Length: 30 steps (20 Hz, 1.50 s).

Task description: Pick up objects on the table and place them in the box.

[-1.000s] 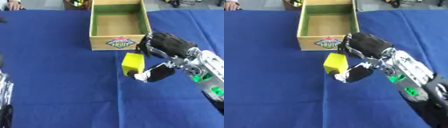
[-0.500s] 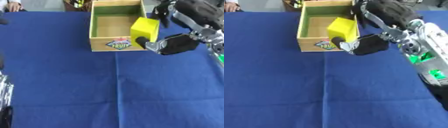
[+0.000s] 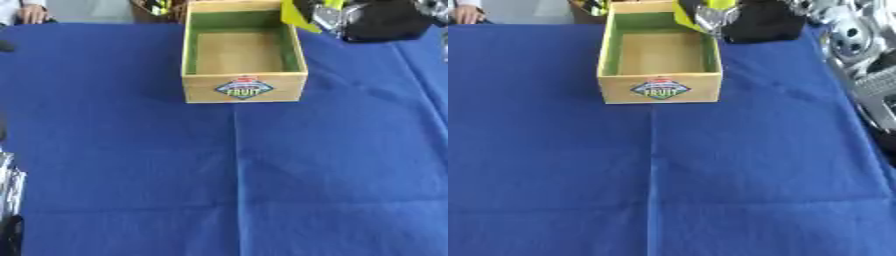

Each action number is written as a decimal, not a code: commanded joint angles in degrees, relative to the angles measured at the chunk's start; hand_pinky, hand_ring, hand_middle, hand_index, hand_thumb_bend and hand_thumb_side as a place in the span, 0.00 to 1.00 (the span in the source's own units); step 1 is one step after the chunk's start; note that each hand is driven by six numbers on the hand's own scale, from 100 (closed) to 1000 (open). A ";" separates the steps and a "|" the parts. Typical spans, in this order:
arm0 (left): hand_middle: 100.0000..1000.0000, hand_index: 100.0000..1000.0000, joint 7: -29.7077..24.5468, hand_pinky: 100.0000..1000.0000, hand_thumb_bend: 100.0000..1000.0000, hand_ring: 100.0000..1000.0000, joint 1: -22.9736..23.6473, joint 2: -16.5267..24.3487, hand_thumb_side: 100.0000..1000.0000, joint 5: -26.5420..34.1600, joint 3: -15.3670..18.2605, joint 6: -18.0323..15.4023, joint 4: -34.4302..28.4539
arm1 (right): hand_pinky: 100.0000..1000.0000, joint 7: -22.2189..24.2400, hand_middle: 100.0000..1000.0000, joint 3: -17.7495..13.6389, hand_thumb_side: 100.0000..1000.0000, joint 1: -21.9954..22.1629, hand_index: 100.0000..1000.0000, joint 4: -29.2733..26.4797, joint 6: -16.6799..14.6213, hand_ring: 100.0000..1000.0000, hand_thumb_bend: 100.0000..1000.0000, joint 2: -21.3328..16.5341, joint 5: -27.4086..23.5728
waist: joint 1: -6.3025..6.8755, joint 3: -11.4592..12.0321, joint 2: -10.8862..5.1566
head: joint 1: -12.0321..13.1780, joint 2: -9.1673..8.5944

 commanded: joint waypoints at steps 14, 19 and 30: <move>0.53 0.74 -0.47 0.39 0.18 0.47 -1.22 0.00 1.00 0.44 -0.55 0.24 -1.01 | 0.56 -2.59 0.16 -4.91 0.64 -15.87 0.32 31.42 -3.92 0.58 0.29 7.91 5.29 | -0.35 2.23 0.51 | -1.80 -1.51; 0.53 0.74 -0.70 0.39 0.18 0.47 -1.88 -0.24 1.00 0.67 -0.78 0.21 -1.01 | 0.56 -4.54 0.16 -6.25 0.64 -18.13 0.32 38.96 -6.34 0.58 0.28 10.43 7.82 | -0.46 3.41 1.41 | -2.41 -2.30; 0.52 0.74 -1.26 0.39 0.18 0.47 -2.82 -0.84 1.00 1.15 -1.26 0.15 -1.01 | 0.56 -10.35 0.16 -8.94 0.66 -19.96 0.32 48.76 -8.93 0.58 0.27 16.33 17.39 | -0.22 4.74 2.38 | -3.91 -3.72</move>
